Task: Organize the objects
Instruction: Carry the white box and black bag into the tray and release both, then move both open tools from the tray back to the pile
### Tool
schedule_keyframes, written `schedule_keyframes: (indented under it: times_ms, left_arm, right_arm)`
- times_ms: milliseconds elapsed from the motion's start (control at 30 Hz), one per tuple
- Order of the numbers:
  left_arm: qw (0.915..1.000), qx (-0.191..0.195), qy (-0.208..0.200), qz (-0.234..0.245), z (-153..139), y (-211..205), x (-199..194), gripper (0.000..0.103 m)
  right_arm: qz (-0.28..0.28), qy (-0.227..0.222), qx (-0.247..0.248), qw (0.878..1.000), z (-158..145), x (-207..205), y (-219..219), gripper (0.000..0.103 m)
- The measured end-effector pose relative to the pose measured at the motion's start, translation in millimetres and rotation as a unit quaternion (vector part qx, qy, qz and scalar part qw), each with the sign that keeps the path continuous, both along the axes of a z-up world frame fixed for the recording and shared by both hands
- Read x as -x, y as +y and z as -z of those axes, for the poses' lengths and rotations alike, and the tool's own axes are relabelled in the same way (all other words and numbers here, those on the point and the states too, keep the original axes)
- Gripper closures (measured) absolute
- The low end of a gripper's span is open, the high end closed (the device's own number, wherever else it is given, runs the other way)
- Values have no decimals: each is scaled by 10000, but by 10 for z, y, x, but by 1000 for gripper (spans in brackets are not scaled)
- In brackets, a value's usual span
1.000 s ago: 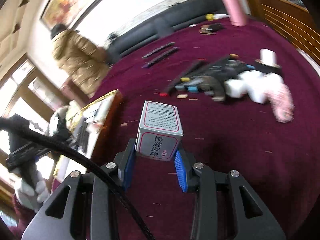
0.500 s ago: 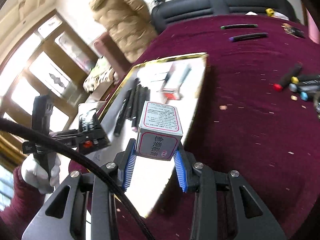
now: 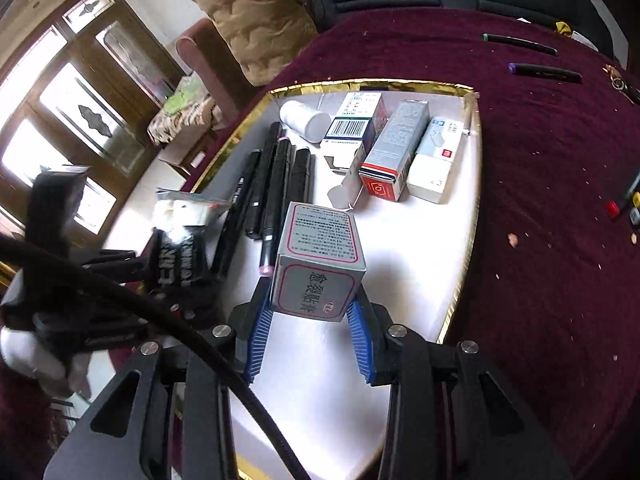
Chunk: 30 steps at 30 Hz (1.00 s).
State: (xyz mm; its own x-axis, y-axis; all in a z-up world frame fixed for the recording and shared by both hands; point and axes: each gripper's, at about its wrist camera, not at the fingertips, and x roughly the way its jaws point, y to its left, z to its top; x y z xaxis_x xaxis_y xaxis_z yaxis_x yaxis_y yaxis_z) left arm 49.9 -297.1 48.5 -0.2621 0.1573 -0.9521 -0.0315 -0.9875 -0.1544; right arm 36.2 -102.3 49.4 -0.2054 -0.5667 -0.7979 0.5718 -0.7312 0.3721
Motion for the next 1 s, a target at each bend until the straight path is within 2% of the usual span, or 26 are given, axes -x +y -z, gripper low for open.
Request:
schedule_keyframes:
  times_ms: [233,300,367,700,867,900,1000]
  left_arm:
    - [9996,-263,90,-90,-59,-78,-26,61]
    - [9990,-418,107,-95,-74,-104,-28,50]
    - [9985,-520,120,-72,-98,-112,-32,46]
    - [9962,-721,408,-249,-341,-191,-236,36]
    - [9908,-988,841,-393,-597,-341,-437,35]
    - [9889,-1076,947,-403,-650,-348,-465,33]
    - [9787,-1615,1232,-291,-762,-315,-478,28]
  right_arm:
    - [15,-53,-268,9996,111,134,-188,68]
    - [49,-76,-297,9995,141,161,-203,68]
    - [49,-84,-298,9995,146,165,-196,68]
    - [177,-11,-160,9997,30,153,-51,67]
    - [367,125,195,9991,-163,142,211,67]
    - [408,128,265,9987,-196,139,264,65]
    - [598,151,533,9967,-295,133,517,63]
